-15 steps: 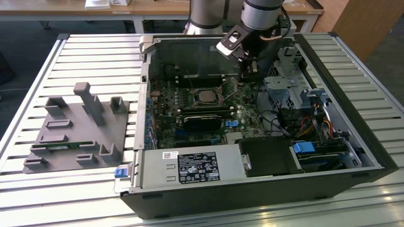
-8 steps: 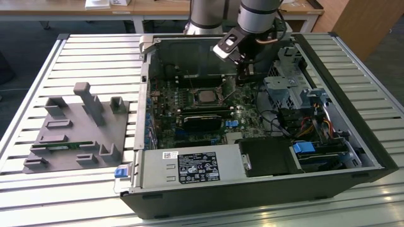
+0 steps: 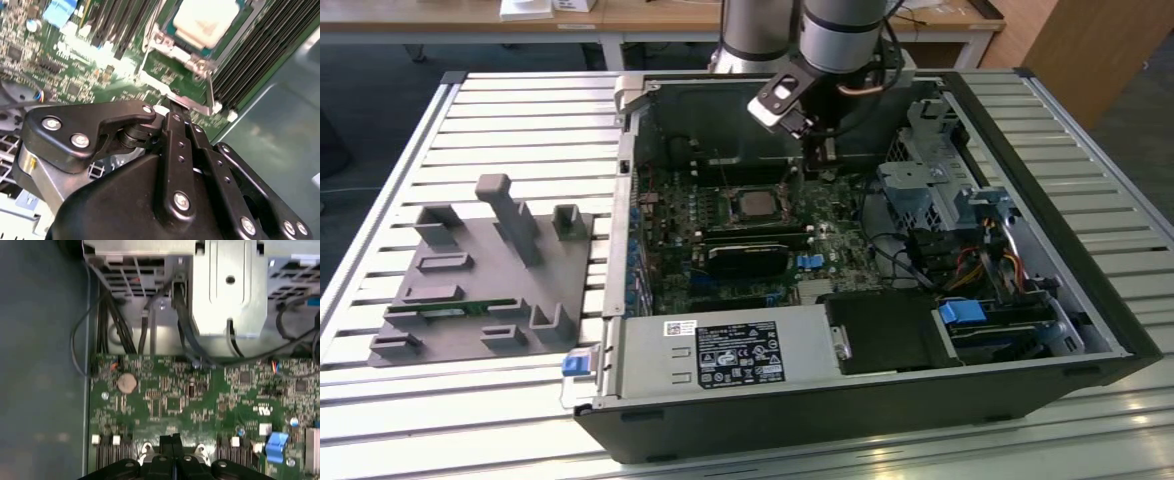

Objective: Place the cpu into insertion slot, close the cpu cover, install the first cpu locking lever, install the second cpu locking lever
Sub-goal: 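Close the cpu cover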

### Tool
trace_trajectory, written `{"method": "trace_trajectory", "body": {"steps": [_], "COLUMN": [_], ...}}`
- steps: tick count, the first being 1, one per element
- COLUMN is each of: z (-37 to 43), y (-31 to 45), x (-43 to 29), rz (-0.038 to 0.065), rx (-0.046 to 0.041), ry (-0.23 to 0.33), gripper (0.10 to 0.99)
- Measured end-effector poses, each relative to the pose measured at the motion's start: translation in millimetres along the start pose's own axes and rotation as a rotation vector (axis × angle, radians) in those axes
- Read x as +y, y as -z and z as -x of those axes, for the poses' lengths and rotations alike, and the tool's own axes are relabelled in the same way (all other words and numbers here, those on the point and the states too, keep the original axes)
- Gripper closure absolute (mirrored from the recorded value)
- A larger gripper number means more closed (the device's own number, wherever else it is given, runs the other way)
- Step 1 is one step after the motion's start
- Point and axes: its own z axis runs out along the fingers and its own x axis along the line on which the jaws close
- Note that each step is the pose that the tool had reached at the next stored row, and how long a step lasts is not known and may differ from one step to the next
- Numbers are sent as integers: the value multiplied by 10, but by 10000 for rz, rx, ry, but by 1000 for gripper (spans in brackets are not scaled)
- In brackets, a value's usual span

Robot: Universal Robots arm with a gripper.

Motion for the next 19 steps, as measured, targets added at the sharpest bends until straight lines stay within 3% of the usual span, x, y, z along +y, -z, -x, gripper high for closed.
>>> {"method": "trace_trajectory", "body": {"steps": [8, 19], "z": [1, 15], "y": [-40, -113], "x": [-199, -314], "rz": [0, -1], "rx": [-1, -3], "ry": [-1, -1], "gripper": [969, 969]}}
